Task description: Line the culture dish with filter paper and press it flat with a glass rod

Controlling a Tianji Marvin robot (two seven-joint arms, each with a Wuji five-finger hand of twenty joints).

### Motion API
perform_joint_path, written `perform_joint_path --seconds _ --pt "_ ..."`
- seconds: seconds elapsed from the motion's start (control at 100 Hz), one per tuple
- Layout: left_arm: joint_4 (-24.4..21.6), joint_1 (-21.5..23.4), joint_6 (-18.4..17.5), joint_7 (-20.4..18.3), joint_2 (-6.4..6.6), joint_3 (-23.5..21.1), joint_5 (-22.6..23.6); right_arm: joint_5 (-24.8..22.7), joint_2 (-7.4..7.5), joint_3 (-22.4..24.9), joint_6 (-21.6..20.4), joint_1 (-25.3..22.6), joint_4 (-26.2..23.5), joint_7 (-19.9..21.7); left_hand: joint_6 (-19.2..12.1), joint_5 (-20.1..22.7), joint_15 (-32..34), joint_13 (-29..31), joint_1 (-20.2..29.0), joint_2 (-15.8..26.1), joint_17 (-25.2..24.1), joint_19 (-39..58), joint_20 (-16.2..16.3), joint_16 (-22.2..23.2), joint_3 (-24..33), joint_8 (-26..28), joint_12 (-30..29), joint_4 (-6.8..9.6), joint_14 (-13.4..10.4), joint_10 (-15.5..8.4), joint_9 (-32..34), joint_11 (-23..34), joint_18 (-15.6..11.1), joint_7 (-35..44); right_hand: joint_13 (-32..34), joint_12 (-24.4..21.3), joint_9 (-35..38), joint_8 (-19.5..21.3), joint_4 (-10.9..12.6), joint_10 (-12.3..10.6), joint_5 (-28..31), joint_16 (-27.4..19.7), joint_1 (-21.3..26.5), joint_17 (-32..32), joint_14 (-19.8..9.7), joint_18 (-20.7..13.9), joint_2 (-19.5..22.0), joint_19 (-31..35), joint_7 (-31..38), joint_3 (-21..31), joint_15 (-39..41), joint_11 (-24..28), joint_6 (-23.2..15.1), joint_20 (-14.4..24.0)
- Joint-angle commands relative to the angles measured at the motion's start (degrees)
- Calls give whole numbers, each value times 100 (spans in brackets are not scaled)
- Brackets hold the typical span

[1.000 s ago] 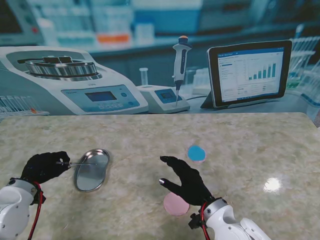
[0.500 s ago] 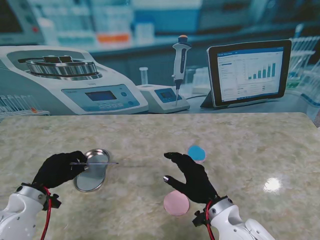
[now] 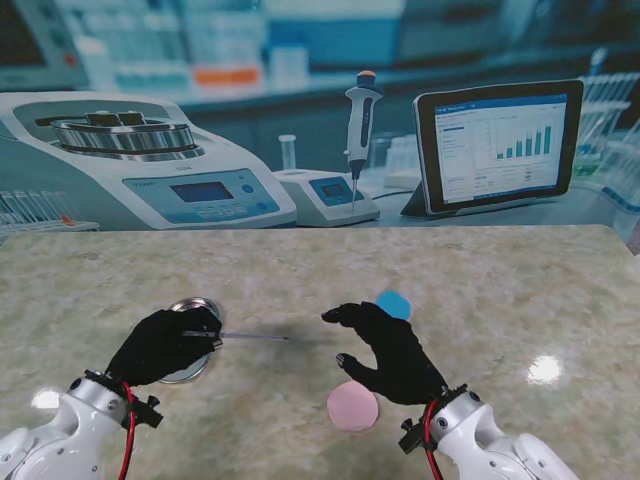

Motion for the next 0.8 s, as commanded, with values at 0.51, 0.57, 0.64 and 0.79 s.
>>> perform_joint_path --seconds 0.51,0.57,0.64,0.79 --pt "-330 164 -336 -206 21 234 -122 -17 139 290 -964 -91 -383 590 -506 401 158 110 279 127 -13 240 243 109 376 375 96 26 109 0 92 151 181 728 855 446 858 -112 -556 14 997 377 -419 330 11 58 -536 704 615 122 797 407 -860 133" --pt "-346 178 -367 -216 24 236 -123 -31 154 294 -1004 -51 -392 663 -506 401 157 110 289 122 -13 240 243 110 371 375 96 30 111 0 92 150 181 727 875 514 863 -98 -637 19 1077 436 -371 338 27 58 -514 723 627 -19 841 420 -887 147" --pt "-367 200 -405 -234 28 230 -123 -34 172 289 -1047 7 -391 746 -506 402 156 110 292 128 -13 239 244 111 359 376 97 33 111 0 92 149 181 727 917 607 857 -81 -677 66 1169 498 -366 387 54 54 -509 780 655 -100 907 493 -893 183" --pt "-399 252 -486 -242 30 225 -151 45 214 219 -1211 193 -332 940 -488 396 155 110 308 132 -12 239 245 114 337 372 98 43 111 0 92 148 181 713 962 767 812 -65 -728 110 1215 606 -381 555 92 19 -492 986 671 -211 1040 630 -901 300"
